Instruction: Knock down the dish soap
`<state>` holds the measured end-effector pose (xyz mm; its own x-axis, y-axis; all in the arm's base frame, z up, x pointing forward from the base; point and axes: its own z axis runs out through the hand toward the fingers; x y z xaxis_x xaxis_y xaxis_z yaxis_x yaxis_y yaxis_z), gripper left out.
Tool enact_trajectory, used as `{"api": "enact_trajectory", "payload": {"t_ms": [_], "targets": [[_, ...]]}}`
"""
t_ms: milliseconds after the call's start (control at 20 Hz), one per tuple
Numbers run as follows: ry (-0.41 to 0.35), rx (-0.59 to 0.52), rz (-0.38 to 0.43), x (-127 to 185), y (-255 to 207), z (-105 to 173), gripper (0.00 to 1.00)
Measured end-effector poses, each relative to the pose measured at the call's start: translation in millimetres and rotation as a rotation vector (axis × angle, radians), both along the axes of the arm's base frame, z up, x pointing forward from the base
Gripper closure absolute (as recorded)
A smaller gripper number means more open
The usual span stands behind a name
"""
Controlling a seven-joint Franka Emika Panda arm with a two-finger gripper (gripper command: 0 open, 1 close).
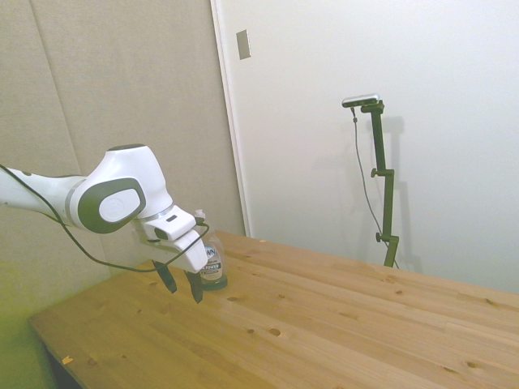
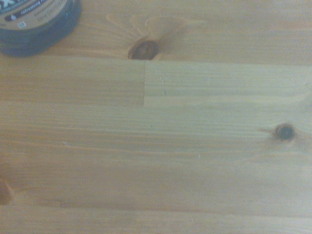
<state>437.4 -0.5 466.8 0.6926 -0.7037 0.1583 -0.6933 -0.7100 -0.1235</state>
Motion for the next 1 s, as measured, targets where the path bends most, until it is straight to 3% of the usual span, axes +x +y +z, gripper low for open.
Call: {"api": "enact_trajectory", "payload": {"t_ms": [550, 1000], "targets": [[-0.028, -0.025, 0.087, 52, 35, 6, 1.0], [-0.086, -0.015, 0.092, 90, 63, 3, 1.0]]}}
